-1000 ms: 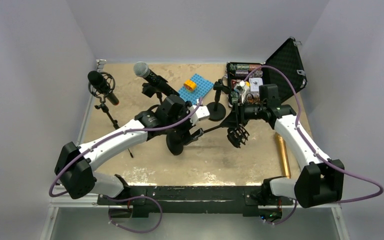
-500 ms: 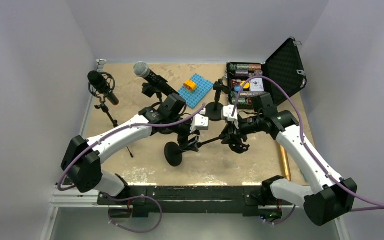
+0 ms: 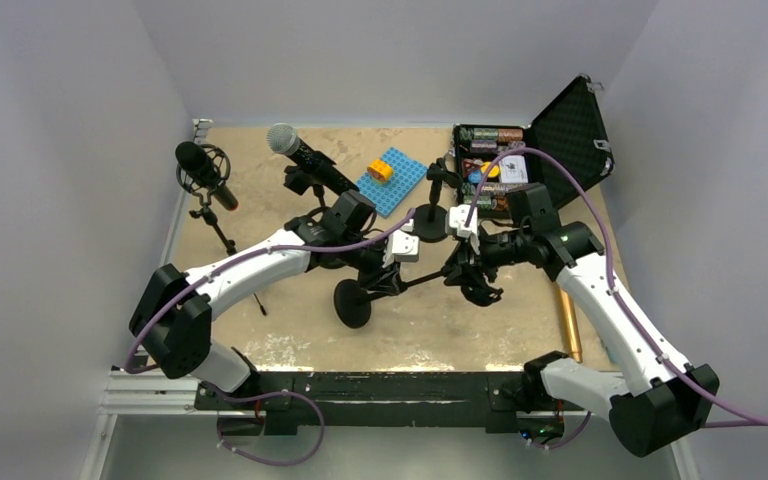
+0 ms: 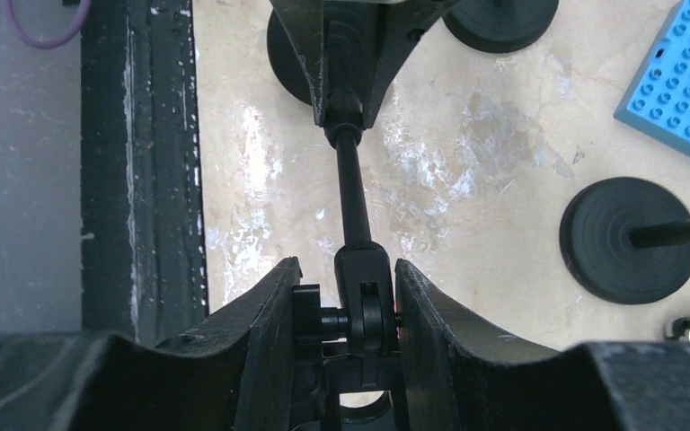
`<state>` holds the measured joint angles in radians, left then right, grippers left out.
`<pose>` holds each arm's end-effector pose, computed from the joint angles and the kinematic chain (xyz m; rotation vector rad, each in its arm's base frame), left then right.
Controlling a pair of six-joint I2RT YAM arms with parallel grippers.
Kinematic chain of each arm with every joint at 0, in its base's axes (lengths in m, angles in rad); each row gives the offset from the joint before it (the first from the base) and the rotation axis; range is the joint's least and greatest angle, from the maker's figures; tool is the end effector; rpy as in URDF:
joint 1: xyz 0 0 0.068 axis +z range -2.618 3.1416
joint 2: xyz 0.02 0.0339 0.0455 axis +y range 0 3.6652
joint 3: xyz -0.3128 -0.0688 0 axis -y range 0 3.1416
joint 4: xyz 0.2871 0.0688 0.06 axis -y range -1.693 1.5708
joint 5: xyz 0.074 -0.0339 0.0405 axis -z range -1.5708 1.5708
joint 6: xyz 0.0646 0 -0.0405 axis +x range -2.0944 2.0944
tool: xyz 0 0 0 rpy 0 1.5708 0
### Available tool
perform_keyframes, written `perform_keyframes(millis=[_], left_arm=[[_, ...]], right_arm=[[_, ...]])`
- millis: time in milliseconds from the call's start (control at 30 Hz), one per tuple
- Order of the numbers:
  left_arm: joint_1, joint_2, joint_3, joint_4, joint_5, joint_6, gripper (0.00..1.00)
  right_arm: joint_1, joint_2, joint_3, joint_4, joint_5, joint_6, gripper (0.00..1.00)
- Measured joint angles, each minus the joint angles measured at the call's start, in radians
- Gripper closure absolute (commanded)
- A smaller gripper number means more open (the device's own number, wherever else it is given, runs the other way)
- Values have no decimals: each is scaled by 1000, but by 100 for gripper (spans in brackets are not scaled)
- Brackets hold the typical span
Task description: Remove the microphone from the stand
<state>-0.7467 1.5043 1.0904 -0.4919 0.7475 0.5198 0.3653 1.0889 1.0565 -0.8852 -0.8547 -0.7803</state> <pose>0.2352 -0.2775 0.2696 1.6683 1.7279 -1.0205 0.2018 0.1293 0.3489 -1.4877 1.6763 0.8326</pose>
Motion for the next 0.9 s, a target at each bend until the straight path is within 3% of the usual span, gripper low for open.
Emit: perform_keyframes(millis=[33,133,233,400,533,633,700,800,900], left_arm=[[0,0,-2,6,0,-8,99],[-2,-12,-10,22,-18,-51,100],[-12,-35,-22,43,-77,-112,100],[-62,-63,-26,64,-282,-235,100],[-74,-63,-39,95,-352,-299,98],[-77,-69,-54,116,-370,-315,59],[-77,-79,-57,118,-367,-312,41],[-70,-102,-55,97,-301,-281,30],[-59,-113,-30,40,-223,-238,28]], right_arm=[[0,0,2,3,3,22,100],[-1,2,3,20,12,135,100],[-26,26,5,76,7,358,100],[-166,150,-47,235,-111,821,100],[-233,221,-80,288,-150,1027,100],[-238,235,-81,303,-150,1077,100],[-237,233,-80,309,-157,1070,100],[-231,231,-73,288,-156,966,100],[-191,218,-27,174,-153,713,100]])
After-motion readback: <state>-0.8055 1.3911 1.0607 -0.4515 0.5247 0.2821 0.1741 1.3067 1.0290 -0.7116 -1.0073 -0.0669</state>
